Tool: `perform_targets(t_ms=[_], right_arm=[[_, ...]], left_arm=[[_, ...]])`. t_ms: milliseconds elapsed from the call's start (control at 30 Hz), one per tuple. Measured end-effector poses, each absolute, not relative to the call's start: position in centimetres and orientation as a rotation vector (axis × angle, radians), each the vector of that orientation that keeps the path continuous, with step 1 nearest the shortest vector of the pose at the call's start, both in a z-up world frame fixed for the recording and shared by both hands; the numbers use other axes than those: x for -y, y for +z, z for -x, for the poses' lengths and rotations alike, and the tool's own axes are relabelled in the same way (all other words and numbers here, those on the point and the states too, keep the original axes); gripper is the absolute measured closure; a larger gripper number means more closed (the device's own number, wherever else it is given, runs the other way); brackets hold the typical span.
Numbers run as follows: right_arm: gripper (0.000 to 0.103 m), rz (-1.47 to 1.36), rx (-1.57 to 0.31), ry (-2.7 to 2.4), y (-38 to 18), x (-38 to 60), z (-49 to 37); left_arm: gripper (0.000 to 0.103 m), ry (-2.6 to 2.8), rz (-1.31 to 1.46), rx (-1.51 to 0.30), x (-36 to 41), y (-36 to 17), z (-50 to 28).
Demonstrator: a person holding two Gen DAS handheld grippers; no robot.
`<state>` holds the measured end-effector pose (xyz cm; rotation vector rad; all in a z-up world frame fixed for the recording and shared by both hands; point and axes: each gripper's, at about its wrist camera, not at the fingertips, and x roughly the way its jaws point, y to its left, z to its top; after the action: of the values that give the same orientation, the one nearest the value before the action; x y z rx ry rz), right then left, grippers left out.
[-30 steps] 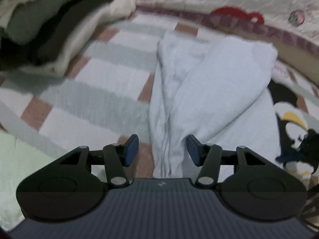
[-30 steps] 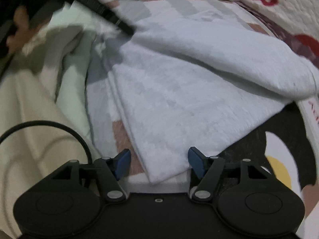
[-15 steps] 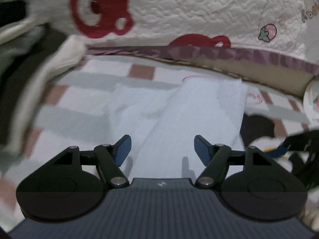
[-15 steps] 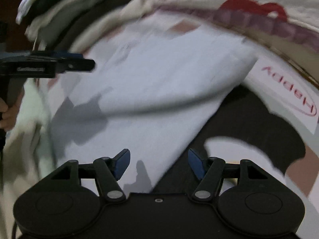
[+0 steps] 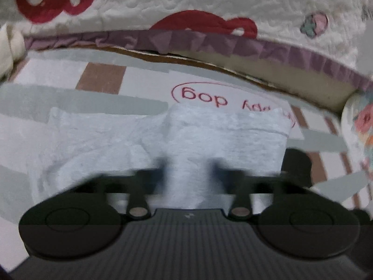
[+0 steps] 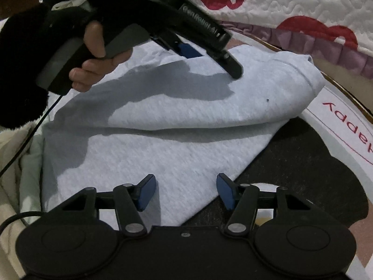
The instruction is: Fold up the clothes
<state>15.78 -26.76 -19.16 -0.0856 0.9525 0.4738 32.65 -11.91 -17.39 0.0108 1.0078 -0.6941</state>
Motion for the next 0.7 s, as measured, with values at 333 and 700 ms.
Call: perform_targets(t_ms=[333, 700], right_arm=[[0.038, 0.119, -0.95, 0.458, -19.5, 26.1, -15.7], [0.036, 0.127, -0.953, 0.454, -19.4, 26.5, -16.0]], left_arm=[[0.094, -0.423, -0.059, -0.785, 6.3, -14.1, -33.5], [0.038, -0.482, 0.246, -0.926, 0.7, -17.0, -33.0]])
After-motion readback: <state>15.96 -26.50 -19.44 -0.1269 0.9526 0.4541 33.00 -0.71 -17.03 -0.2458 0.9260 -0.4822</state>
